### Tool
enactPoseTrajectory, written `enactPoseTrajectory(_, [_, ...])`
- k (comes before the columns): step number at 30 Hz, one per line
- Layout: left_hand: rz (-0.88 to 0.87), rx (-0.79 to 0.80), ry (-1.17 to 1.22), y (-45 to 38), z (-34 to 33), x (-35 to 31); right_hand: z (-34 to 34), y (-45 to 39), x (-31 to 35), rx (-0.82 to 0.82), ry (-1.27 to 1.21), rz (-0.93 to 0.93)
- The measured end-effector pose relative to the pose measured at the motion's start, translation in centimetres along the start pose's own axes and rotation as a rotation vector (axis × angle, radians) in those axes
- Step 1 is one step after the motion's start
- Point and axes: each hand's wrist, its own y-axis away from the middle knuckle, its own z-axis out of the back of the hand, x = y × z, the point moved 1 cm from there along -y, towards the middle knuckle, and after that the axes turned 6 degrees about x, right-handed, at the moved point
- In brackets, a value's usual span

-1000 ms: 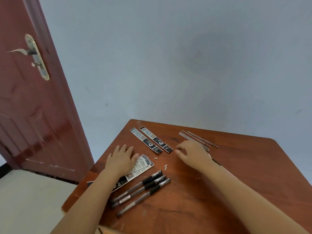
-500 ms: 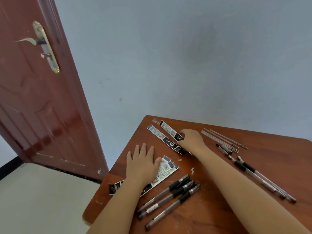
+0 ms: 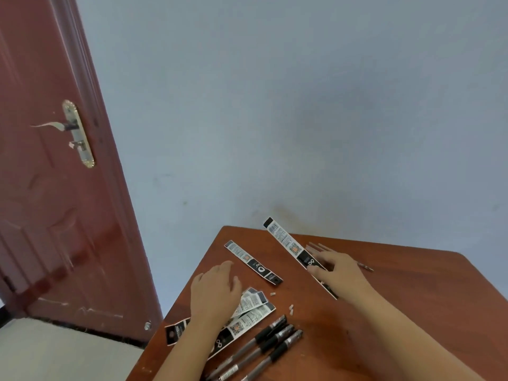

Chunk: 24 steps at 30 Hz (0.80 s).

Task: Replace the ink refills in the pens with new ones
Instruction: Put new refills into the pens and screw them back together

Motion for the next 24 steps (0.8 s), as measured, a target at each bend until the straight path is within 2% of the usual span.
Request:
enactPoseTrajectory(7, [-0.111,-0.085,0.022,0.1,1.9,-4.4,1.5,3.8,-0.6,-0.002,-0.096,0.063])
enactPoseTrajectory(12, [-0.161,0.052,0.438,1.7,1.8,-8.7,1.8,5.5,-1.4,0.048,-0.083,0.088])
enactPoseTrajectory(16, [-0.051,0.188,0.766,1.3,1.6,-12.0,2.1,6.1,-2.4,0.108,-0.134,0.072])
enactPoseTrajectory(19, [0.008,0.297,1.137,0.8,1.0,-14.2,3.0,6.0,-3.6,0.098,-0.148,0.068])
enactPoseTrajectory(21, [0.007,0.318,1.198,0.6,0.5,-15.1,3.7,5.9,-4.4,0.078,-0.140,0.073])
enactPoseTrajectory(24, [-0.034,0.307,1.138,0.4,-0.2,-15.8,5.0,5.6,-5.8,-0.025,-0.131,0.078])
